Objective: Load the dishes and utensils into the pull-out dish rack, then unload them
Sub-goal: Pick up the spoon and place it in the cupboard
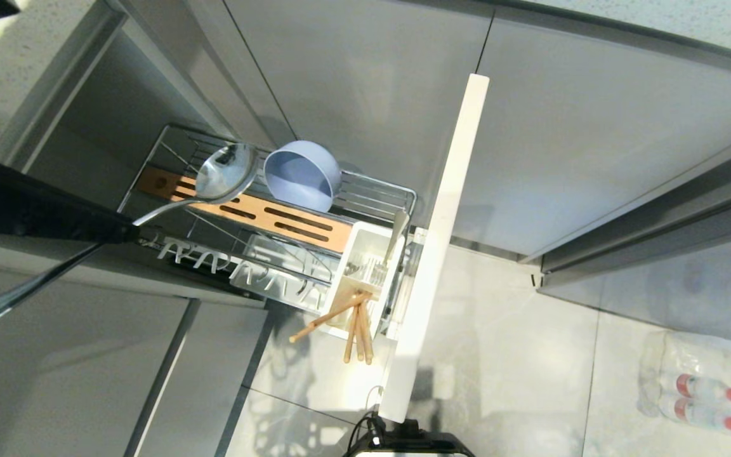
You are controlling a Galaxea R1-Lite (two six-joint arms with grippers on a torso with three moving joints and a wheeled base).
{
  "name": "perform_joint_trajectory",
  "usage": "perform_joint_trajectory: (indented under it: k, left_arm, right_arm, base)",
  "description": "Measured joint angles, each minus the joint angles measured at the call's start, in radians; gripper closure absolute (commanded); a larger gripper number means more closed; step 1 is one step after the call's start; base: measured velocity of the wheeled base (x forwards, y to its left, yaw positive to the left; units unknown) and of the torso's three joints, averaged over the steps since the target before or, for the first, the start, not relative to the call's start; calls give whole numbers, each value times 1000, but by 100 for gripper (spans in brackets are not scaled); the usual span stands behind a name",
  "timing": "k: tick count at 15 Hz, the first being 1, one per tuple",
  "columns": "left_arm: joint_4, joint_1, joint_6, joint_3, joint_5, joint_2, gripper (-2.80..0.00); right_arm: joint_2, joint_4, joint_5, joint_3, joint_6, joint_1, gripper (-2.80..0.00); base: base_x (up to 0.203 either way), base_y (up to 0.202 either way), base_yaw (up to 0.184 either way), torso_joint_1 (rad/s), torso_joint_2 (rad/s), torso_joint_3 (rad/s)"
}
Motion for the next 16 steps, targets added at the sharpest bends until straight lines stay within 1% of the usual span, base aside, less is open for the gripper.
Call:
perform_joint_trajectory:
  k: [1,4,5,7,8,10,14,16]
  left_arm:
    - [-10,-27,-3,-3,50,12,0]
    - [-44,-84,-8,-7,160,39,0]
    - [-51,-110,-20,-8,207,46,0]
    - [-84,-182,-82,-9,321,68,0]
    - [-111,-219,-125,-9,384,83,0]
    - [-153,-284,-215,-9,472,119,0]
    - [-165,-374,-346,-11,558,186,0]
    - [-167,-419,-437,-11,599,220,0]
  right_arm:
    - [0,0,0,0,0,0,0]
    - [0,0,0,0,0,0,0]
    - [0,0,0,0,0,0,0]
    - [0,0,0,0,0,0,0]
    - [0,0,0,0,0,0,0]
    - [0,0,0,0,0,0,0]
    - [0,0,0,0,0,0,0]
    - [0,0,0,0,0,0,0]
  base:
    - [0,0,0,0,0,0]
    - [0,0,0,0,0,0]
    - [0,0,0,0,0,0]
    - [0,0,0,0,0,0]
    - [0,0,0,0,0,0]
    - [0,0,0,0,0,0]
    - [0,0,0,0,0,0]
    - [0,0,0,0,0,0]
